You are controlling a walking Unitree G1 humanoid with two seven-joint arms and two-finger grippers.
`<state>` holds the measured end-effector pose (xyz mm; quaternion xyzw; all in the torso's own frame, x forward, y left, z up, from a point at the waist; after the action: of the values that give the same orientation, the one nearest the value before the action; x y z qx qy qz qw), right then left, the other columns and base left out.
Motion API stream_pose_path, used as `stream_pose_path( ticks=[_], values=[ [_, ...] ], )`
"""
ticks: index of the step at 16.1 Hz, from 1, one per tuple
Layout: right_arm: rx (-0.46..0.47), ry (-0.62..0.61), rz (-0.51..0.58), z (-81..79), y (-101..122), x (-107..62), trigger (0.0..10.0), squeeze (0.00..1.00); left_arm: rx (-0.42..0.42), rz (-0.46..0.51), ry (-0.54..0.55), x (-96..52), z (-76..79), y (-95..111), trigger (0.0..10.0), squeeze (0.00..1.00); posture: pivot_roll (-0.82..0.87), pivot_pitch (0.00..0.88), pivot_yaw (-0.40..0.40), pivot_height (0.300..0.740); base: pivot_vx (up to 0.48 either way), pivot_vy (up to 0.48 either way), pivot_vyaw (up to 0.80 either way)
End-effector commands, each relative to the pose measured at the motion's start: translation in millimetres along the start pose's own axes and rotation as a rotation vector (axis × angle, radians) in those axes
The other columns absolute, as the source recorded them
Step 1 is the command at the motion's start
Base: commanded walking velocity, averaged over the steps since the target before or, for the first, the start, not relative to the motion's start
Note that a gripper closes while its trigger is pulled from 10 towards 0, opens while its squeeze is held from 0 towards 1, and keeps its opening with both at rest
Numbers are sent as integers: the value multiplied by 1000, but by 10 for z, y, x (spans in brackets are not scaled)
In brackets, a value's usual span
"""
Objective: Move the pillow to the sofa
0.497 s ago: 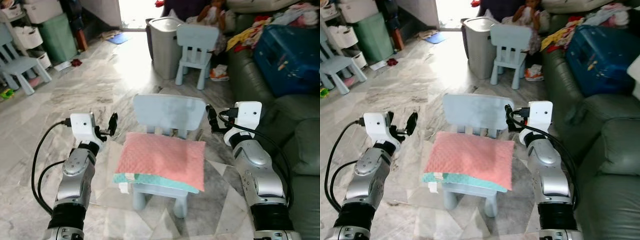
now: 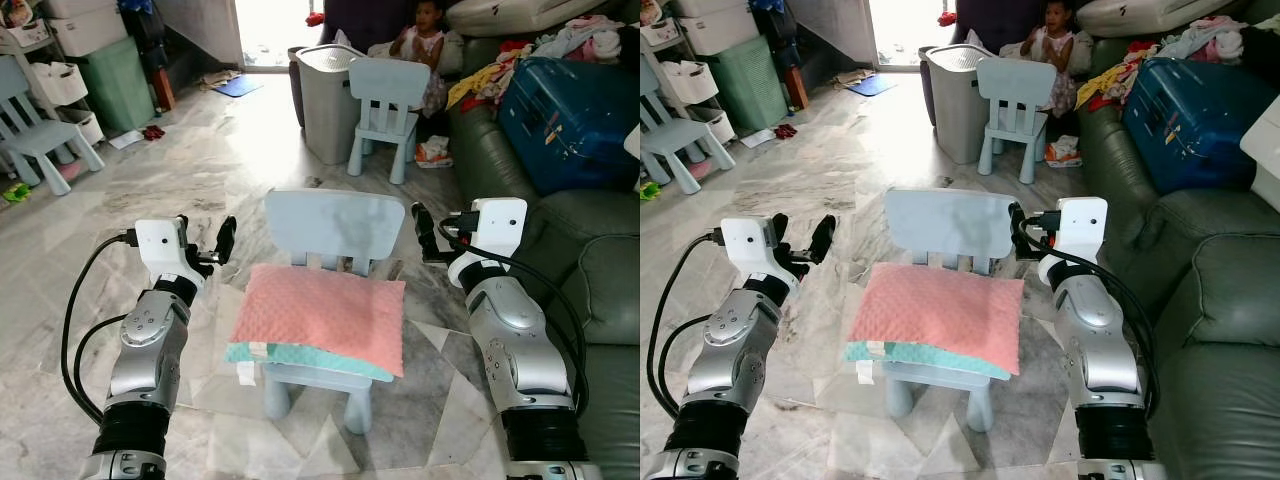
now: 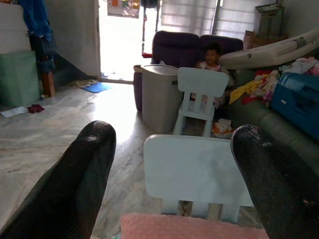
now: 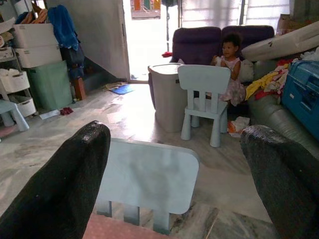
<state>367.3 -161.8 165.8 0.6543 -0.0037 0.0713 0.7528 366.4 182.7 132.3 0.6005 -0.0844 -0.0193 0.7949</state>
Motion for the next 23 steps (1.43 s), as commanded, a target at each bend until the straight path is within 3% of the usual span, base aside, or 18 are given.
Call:
stream_pose_path(
  ticks=[1, 20, 23],
  values=[
    [2, 13, 32, -32, 74, -3, 10000, 0, 3, 14, -6, 10, -16, 69, 10000, 0, -116, 0, 38, 740, 244, 0, 0],
    [2, 4, 25, -34, 35, -32, 10000, 0, -18, -15, -32, -35, 24, -23, 10000, 0, -117, 0, 42, 740, 354, 0, 0],
    [3, 5, 24, -34, 30, -37, 10000, 0, -34, -17, 14, -45, -23, -43, 10000, 0, -116, 0, 42, 740, 115, 0, 0]
  ],
)
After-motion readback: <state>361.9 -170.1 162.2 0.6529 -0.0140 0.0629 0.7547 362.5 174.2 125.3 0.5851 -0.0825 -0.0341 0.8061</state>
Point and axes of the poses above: a point about 5 cm out from each wrist's last joint towards the gripper, its own x axis pointing out of the wrist towards the gripper, its own y axis along the axis of the wrist's last joint, z = x × y, the point moved 4 cm from there along x, pointing out of the wrist towards the gripper, and after that the axes turned 9 degrees about -x, right-handed, at the moved point
